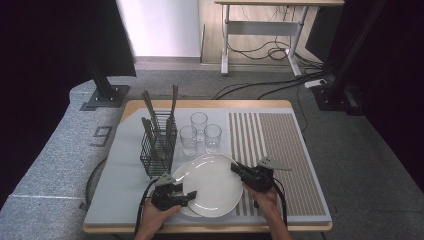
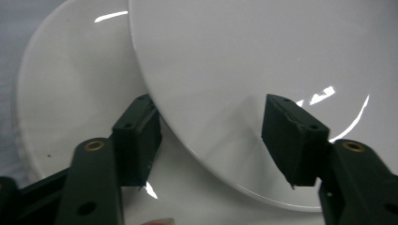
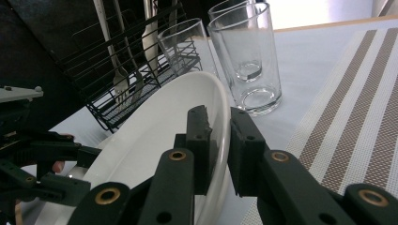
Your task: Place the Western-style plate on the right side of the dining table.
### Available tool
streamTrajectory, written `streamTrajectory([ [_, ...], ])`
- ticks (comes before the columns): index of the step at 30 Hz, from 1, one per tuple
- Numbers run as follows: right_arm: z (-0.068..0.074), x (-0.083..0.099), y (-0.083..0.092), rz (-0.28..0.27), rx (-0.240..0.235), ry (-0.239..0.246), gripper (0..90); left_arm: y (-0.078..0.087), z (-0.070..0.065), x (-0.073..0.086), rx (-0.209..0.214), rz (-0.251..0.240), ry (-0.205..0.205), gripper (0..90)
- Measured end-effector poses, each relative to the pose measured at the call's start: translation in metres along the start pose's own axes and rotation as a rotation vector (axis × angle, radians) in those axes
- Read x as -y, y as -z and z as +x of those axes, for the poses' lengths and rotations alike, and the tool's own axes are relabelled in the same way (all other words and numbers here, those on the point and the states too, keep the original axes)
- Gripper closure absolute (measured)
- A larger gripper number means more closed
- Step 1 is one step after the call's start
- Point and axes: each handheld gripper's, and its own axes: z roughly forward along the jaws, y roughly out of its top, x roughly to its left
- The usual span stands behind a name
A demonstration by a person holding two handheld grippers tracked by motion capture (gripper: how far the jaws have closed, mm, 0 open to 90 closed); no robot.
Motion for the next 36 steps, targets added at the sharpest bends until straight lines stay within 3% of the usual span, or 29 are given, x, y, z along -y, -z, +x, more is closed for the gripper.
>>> streamTrajectory([
  [4,0.000,-0.001,0.000,-0.007,0.003,0.007,80.0,0.000,0.006,0.001,0.014,-0.019,0.060,52.1],
  [8,0.001,-0.002,-0.001,-0.006,0.003,0.016,80.0,0.001,0.007,0.000,0.013,-0.021,0.074,54.4],
  [16,0.003,-0.006,-0.005,-0.004,-0.007,0.044,79.9,0.004,0.008,-0.001,-0.003,-0.026,0.090,56.4],
  [24,0.009,-0.014,-0.008,-0.006,-0.038,0.080,80.3,0.013,0.007,-0.005,-0.050,-0.069,0.090,61.1],
  [36,0.009,-0.022,-0.019,0.001,-0.069,0.096,79.9,0.026,0.012,-0.010,-0.104,-0.128,0.096,70.1],
])
